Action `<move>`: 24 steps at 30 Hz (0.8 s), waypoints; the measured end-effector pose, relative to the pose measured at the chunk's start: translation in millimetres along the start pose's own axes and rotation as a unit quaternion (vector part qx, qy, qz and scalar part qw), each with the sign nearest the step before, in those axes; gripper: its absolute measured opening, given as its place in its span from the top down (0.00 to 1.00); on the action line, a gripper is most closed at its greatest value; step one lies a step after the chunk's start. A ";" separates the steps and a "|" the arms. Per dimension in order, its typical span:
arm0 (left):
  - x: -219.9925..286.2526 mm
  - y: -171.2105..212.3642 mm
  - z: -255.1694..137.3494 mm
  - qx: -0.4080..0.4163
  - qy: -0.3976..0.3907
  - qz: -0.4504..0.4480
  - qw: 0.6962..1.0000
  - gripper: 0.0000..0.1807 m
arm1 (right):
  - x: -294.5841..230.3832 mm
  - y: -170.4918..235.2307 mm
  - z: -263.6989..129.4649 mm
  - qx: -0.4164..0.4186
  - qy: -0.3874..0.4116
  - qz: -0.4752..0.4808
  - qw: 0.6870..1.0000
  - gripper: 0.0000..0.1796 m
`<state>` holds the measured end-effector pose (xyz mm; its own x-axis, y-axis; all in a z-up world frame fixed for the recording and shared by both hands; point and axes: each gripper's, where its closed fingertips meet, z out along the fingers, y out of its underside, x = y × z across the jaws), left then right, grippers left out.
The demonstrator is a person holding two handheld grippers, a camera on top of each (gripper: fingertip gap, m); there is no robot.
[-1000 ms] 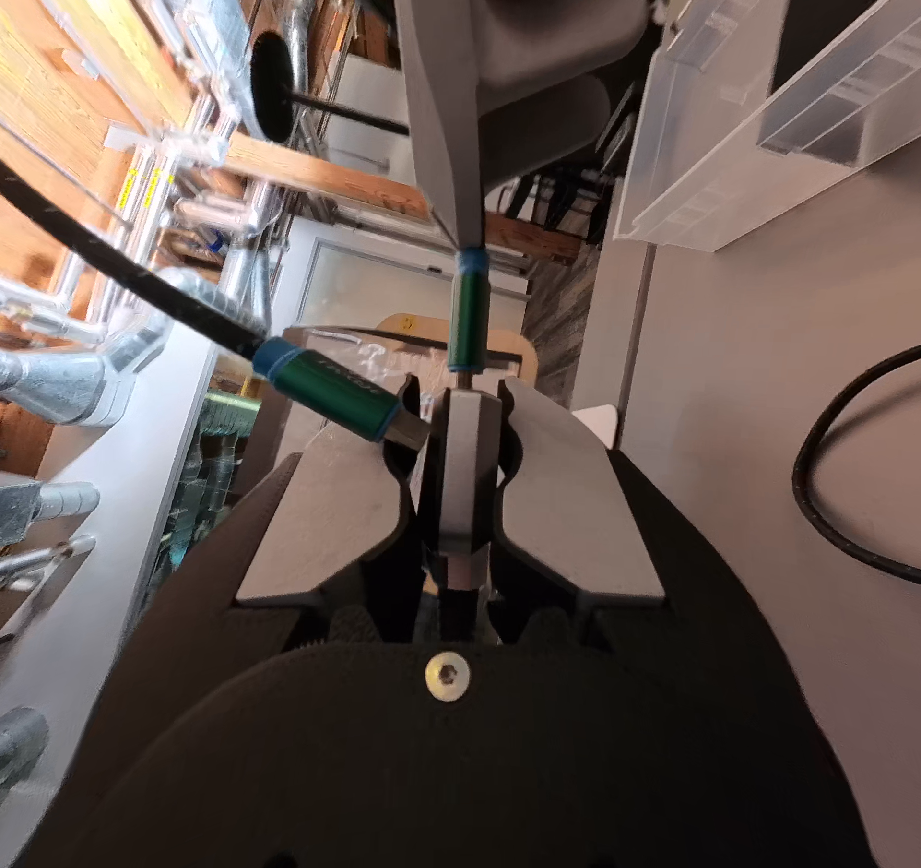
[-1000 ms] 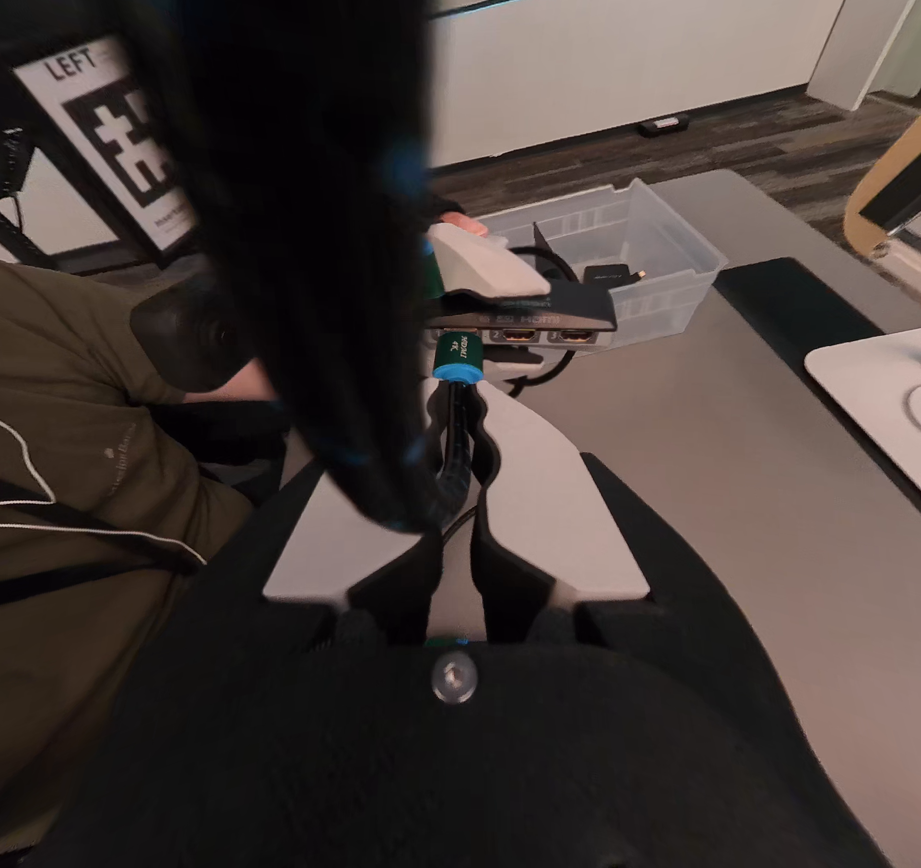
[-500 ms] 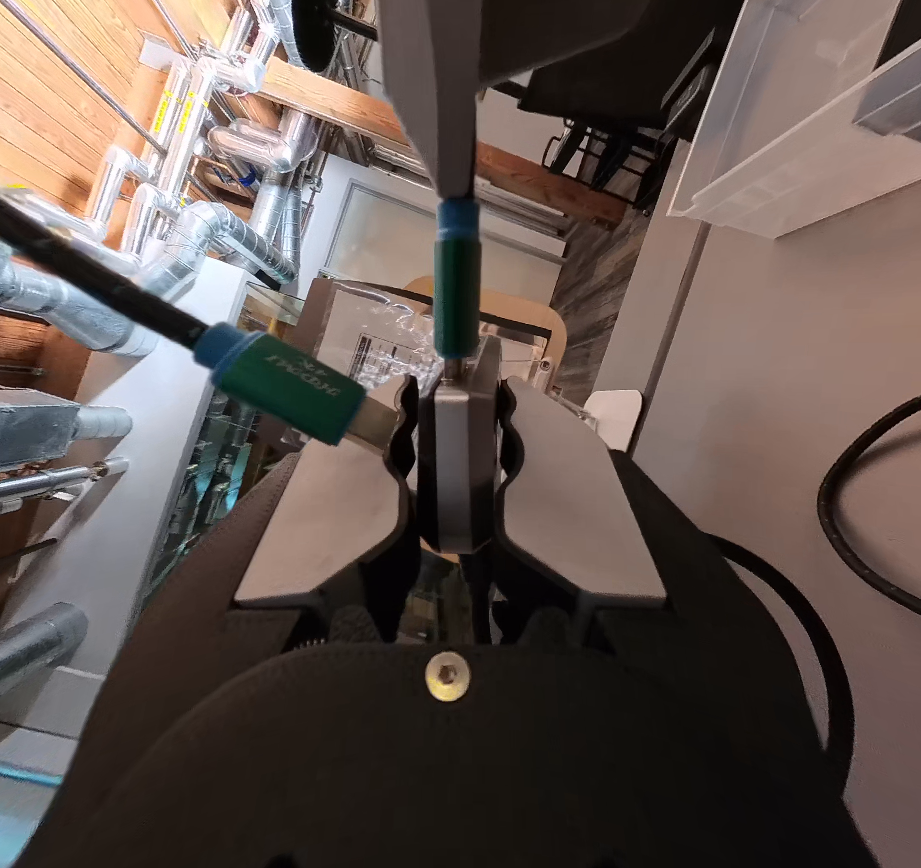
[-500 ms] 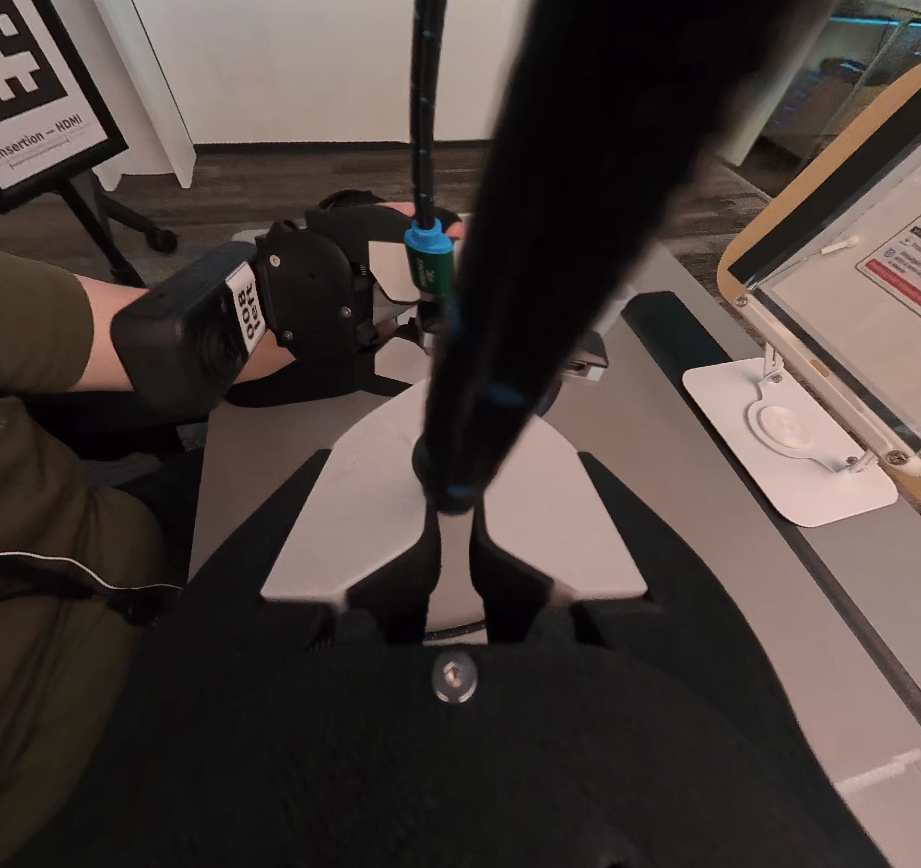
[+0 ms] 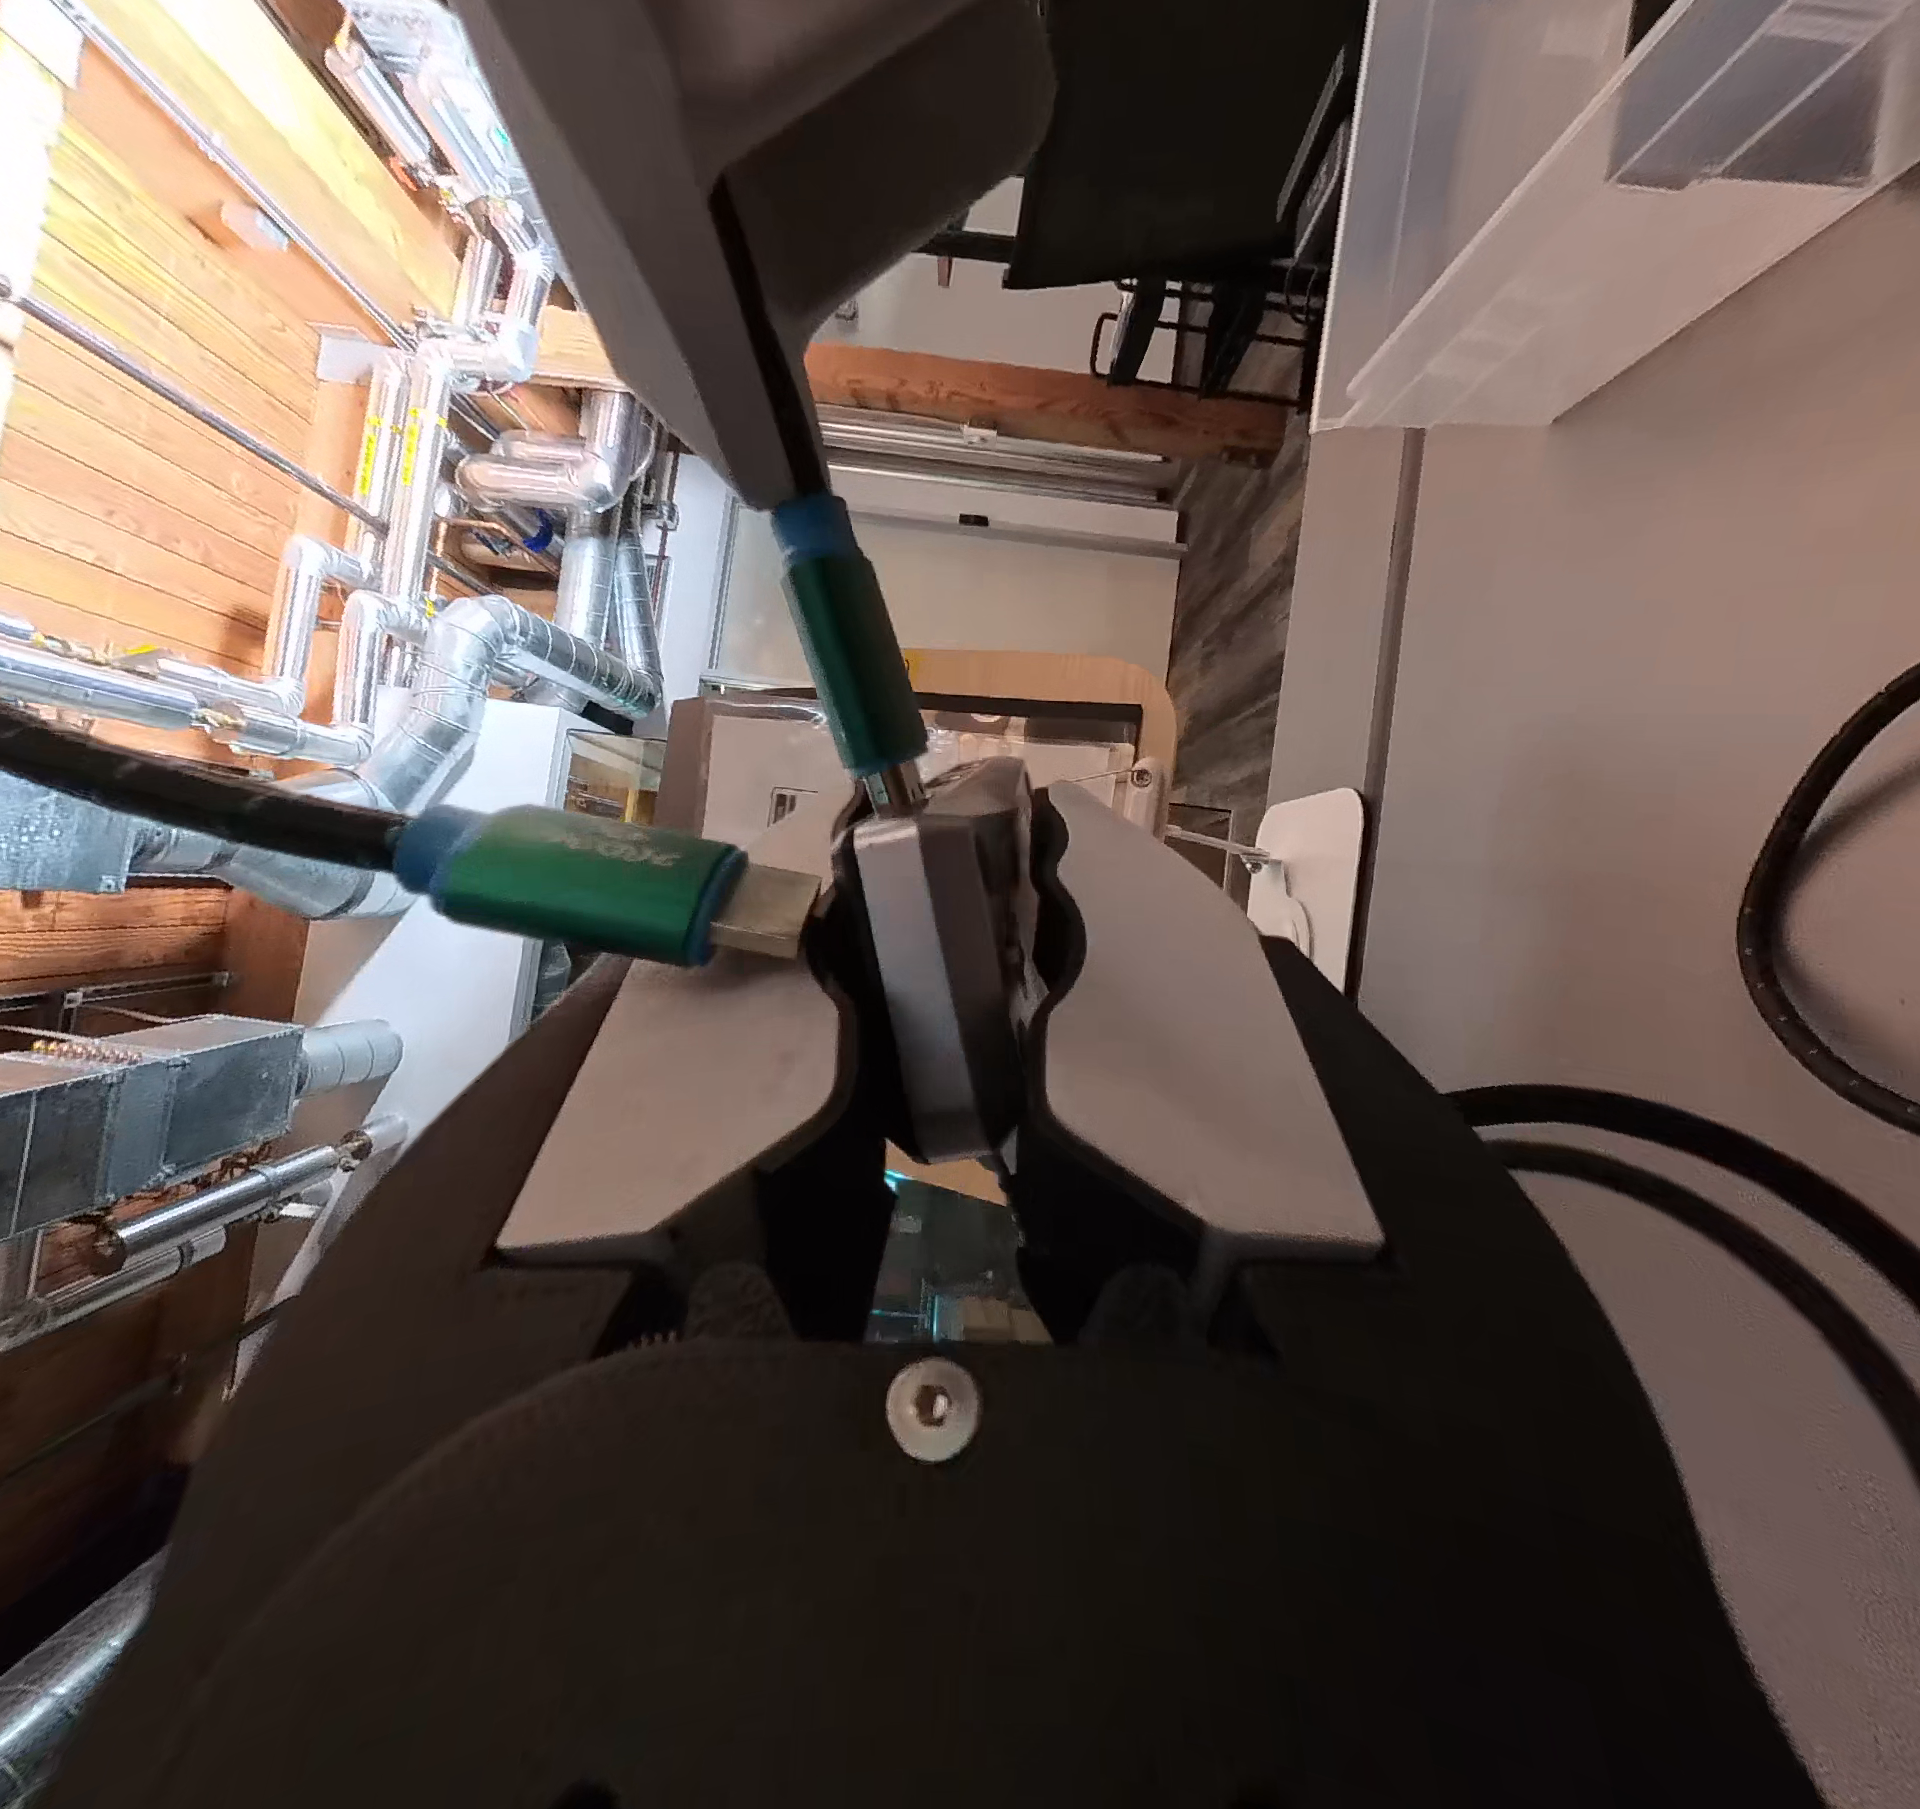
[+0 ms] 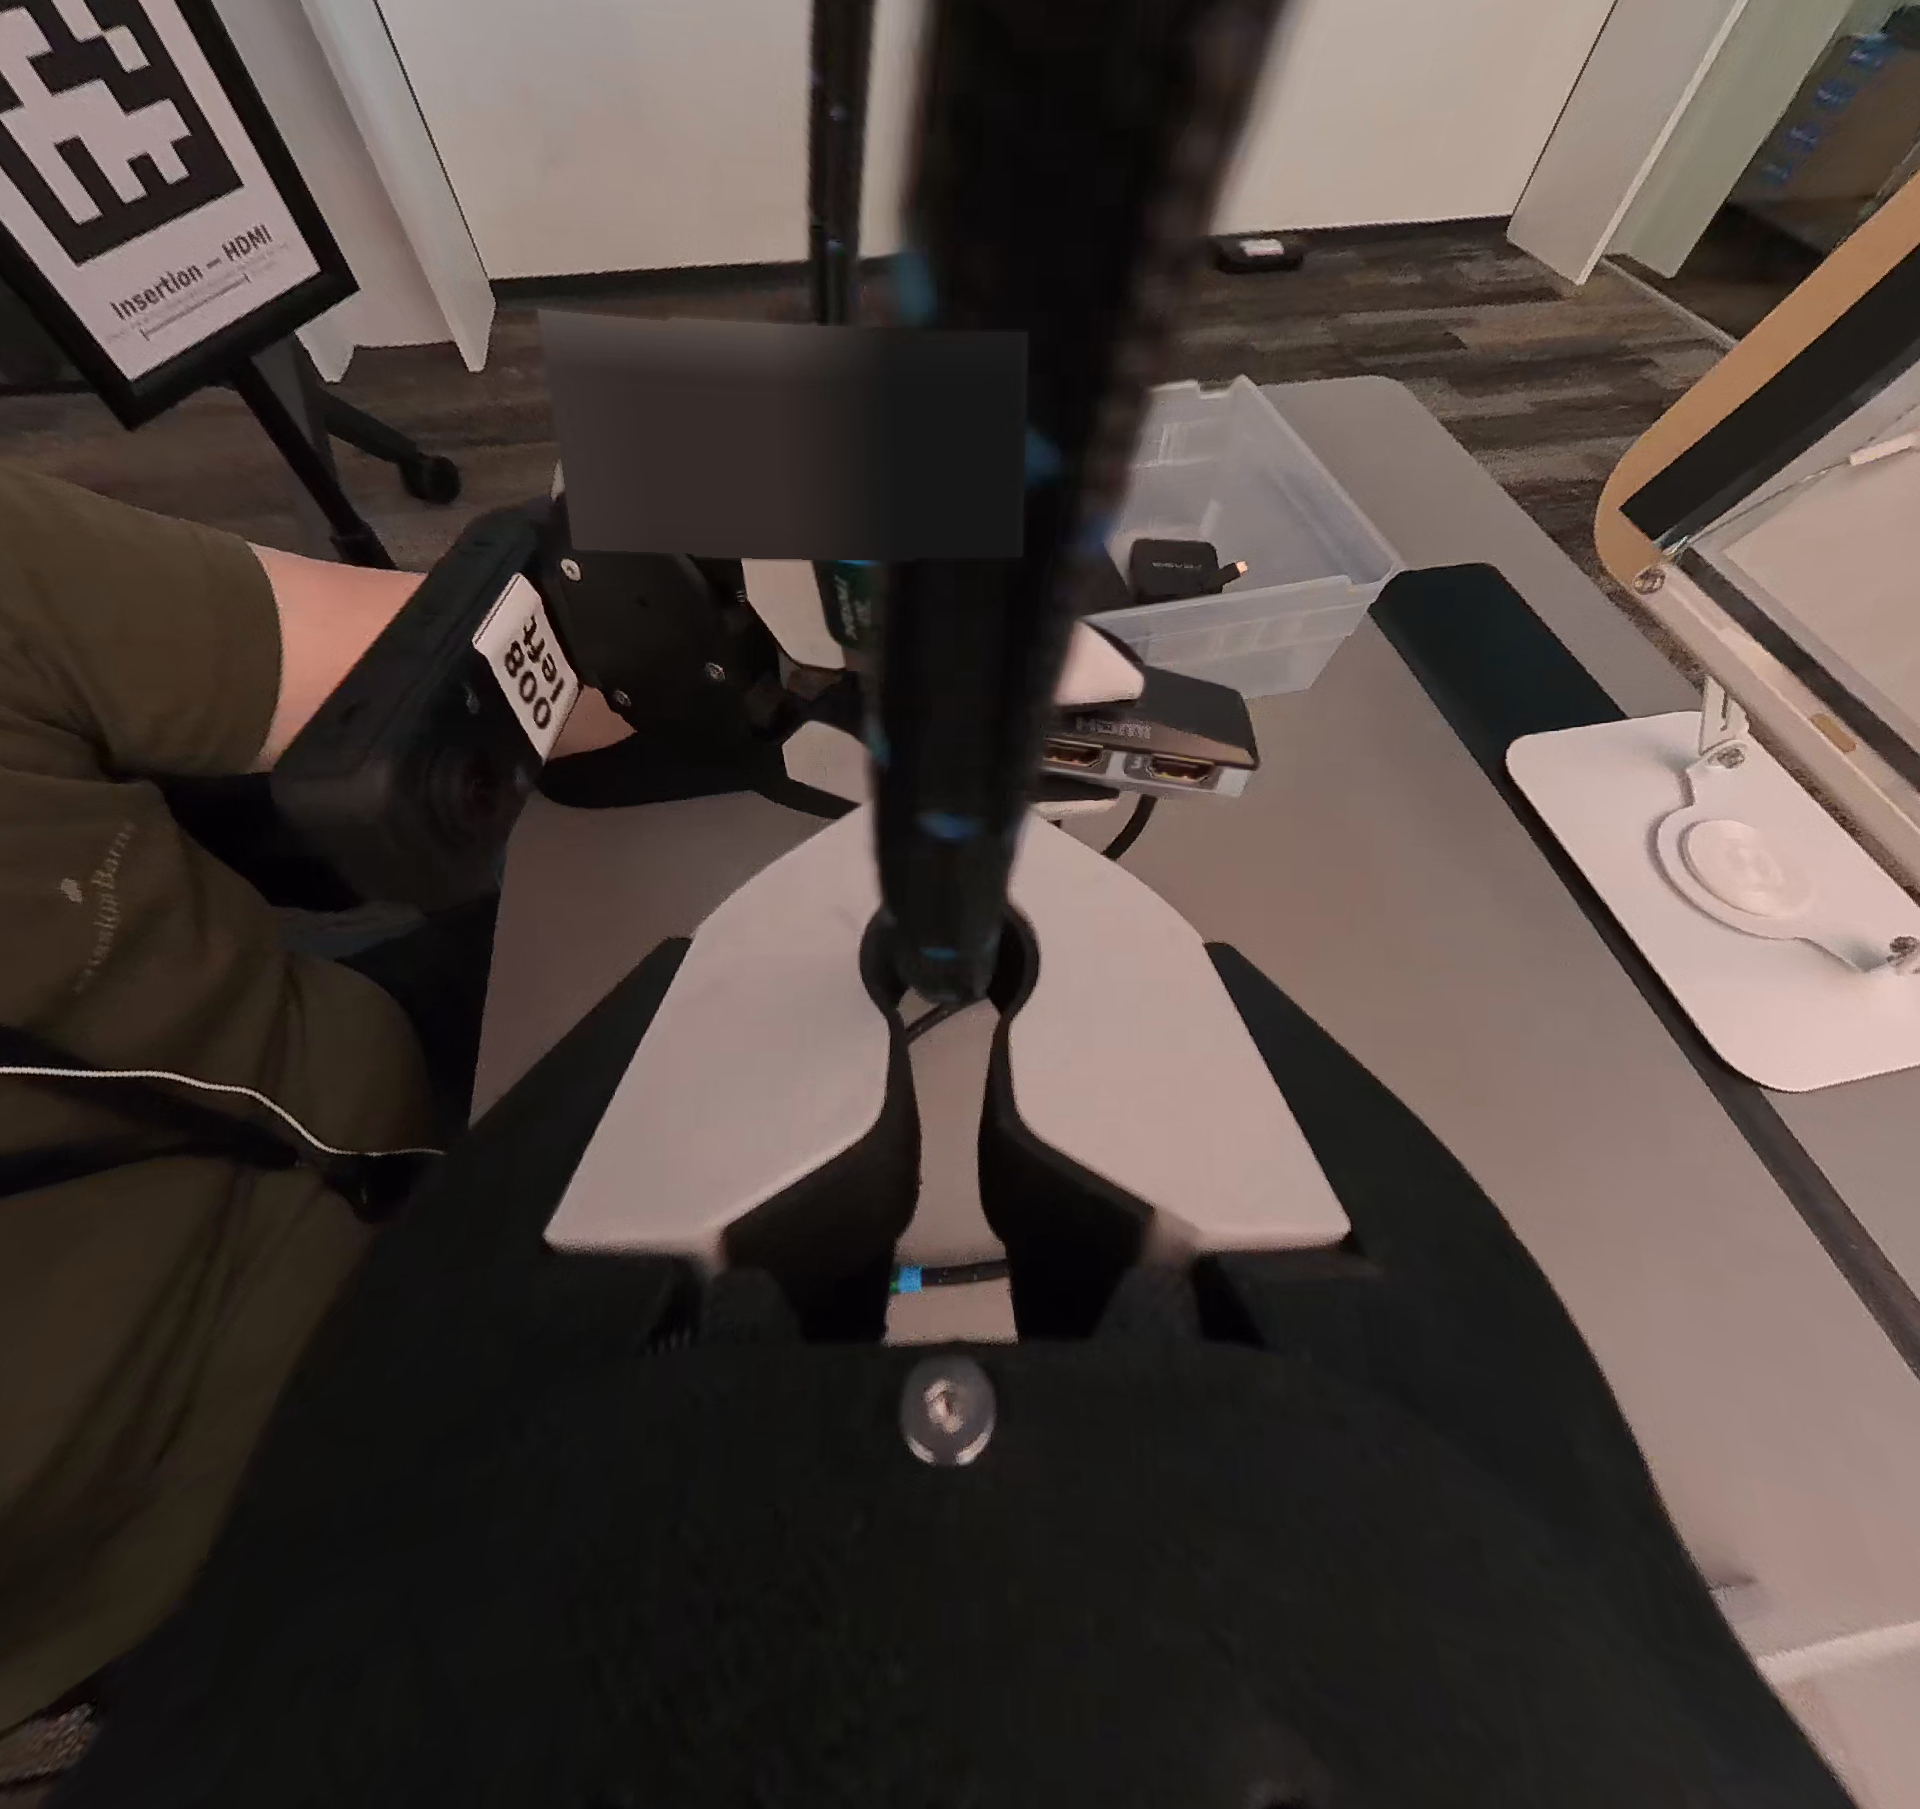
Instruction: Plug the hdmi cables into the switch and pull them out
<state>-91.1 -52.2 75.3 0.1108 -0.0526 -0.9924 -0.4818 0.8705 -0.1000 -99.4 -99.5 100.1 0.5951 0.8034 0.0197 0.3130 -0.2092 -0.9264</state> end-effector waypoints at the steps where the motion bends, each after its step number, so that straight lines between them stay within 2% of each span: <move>1: 1.4 0.8 0.7 -0.001 0.003 -0.001 1.000 0.85 | -0.3 1.4 0.3 -0.004 -0.001 -0.002 1.000 0.96; 10: -2.0 8.7 3.5 -0.009 -0.001 -0.022 1.000 0.86 | 5.9 -0.9 5.8 0.018 -0.006 0.008 1.000 0.96; 15: -20.9 12.0 2.9 -0.040 -0.037 -0.103 0.993 0.84 | -2.3 -18.0 -1.9 0.032 0.062 -0.041 0.997 0.96; 21: -17.2 15.5 2.9 -0.052 -0.007 -0.142 0.988 0.80 | -7.5 -27.9 -5.0 0.015 0.167 -0.102 0.980 0.96; 24: -6.4 11.2 3.3 -0.051 0.029 -0.154 0.986 0.86 | -7.6 -26.8 -6.0 0.004 0.183 -0.109 0.977 0.97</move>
<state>-94.3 -40.5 80.7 0.2169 -0.3375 -0.9160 -0.5185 0.7552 -0.4010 -107.9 -103.3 127.0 0.7400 0.5748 0.3492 0.4570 -0.0487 -0.8881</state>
